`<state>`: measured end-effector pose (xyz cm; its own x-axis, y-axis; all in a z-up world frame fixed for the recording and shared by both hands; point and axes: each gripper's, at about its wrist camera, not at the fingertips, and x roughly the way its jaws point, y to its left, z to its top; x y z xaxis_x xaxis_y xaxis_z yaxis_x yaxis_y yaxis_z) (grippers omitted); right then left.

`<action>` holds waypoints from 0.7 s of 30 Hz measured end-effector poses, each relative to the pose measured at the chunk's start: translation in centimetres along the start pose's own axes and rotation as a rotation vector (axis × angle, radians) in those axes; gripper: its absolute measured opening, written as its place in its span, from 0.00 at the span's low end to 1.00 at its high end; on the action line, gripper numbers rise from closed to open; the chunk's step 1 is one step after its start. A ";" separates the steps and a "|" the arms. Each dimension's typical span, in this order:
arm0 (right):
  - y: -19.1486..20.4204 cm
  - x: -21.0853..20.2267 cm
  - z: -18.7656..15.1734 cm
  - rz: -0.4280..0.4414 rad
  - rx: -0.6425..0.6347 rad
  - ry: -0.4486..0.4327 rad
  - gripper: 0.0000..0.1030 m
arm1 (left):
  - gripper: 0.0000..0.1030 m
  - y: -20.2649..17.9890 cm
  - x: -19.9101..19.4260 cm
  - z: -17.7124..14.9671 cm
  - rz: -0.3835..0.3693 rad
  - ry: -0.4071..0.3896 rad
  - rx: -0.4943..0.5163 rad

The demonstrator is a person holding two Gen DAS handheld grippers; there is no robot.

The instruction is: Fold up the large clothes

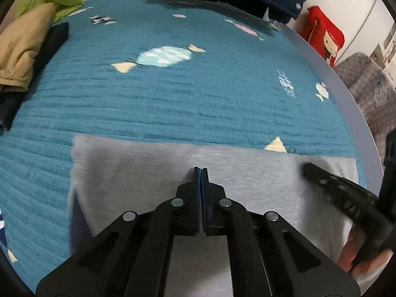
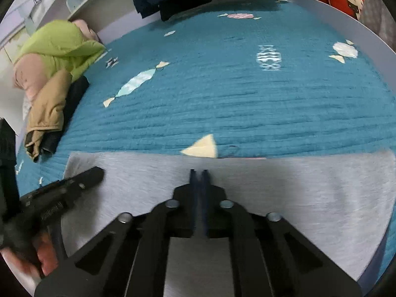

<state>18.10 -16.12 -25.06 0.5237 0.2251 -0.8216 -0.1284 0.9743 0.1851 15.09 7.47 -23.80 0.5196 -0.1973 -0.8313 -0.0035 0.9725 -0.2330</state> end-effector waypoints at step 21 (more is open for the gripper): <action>-16.4 -11.3 -6.0 0.154 0.483 -0.052 0.64 | 0.44 4.9 -3.8 -1.3 0.085 0.066 -0.041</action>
<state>9.22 -34.65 -22.02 0.5725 0.3548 -0.7392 0.1898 0.8197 0.5405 11.97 12.84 -22.45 0.4583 -0.1233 -0.8802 -0.0808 0.9805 -0.1794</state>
